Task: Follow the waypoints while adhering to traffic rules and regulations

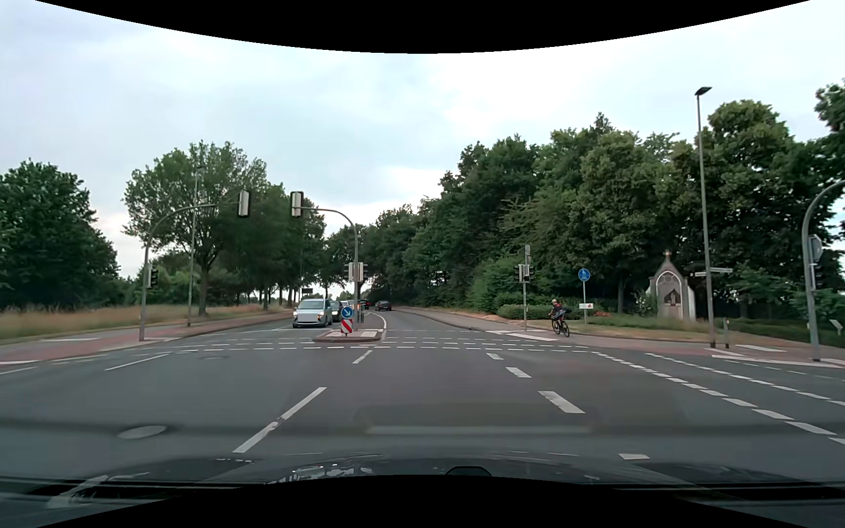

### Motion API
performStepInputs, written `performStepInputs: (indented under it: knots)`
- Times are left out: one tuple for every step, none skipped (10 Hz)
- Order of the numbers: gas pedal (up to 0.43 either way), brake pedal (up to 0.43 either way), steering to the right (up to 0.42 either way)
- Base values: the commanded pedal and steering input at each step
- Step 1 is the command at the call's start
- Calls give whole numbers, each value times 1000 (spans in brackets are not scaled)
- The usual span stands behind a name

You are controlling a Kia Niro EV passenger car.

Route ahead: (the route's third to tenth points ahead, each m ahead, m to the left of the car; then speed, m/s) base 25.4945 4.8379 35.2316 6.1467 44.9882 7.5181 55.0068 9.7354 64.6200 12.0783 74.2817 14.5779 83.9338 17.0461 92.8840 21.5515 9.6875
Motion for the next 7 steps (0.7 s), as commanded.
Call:
performStepInputs:
  knots:
    - [228, 0, -2]
    - [220, 0, -4]
    - [220, 0, -8]
    - [220, 0, -12]
    - [209, 0, -14]
    - [209, 0, -16]
    - [197, 0, -22]
